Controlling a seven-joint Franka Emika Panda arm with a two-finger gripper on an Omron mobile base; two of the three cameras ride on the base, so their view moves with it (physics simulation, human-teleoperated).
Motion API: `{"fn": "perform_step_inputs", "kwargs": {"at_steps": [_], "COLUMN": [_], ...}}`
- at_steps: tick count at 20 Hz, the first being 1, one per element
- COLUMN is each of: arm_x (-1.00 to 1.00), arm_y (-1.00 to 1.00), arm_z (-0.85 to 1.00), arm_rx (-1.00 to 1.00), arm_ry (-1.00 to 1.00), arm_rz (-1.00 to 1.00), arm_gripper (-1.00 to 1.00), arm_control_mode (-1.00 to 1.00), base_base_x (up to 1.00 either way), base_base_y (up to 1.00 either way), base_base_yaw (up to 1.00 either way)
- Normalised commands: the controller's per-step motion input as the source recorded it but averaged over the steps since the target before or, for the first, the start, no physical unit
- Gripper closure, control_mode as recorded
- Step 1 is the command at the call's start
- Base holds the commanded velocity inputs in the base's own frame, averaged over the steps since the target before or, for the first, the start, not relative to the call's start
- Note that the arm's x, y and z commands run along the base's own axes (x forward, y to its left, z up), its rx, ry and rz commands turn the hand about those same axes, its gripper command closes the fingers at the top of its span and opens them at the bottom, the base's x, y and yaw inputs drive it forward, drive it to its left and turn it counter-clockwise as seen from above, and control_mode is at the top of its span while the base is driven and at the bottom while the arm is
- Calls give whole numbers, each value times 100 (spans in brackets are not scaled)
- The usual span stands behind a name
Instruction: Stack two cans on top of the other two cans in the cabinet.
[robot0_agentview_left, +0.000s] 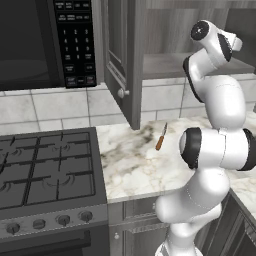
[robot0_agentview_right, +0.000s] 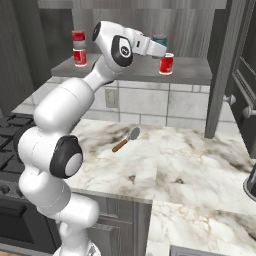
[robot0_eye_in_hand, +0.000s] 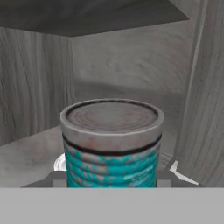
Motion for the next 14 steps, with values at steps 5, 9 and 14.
{"fn": "perform_step_inputs", "kwargs": {"at_steps": [5,9,14], "arm_x": [6,1,0], "arm_y": [-2,-6,-6], "arm_z": [0,4,6], "arm_rx": [3,0,0], "arm_ry": [0,-1,-4], "arm_rz": [0,0,0], "arm_gripper": [100,100,100], "arm_control_mode": [-100,-100,-100], "base_base_x": [0,0,0], "base_base_y": [0,0,0], "base_base_yaw": [0,0,0]}}
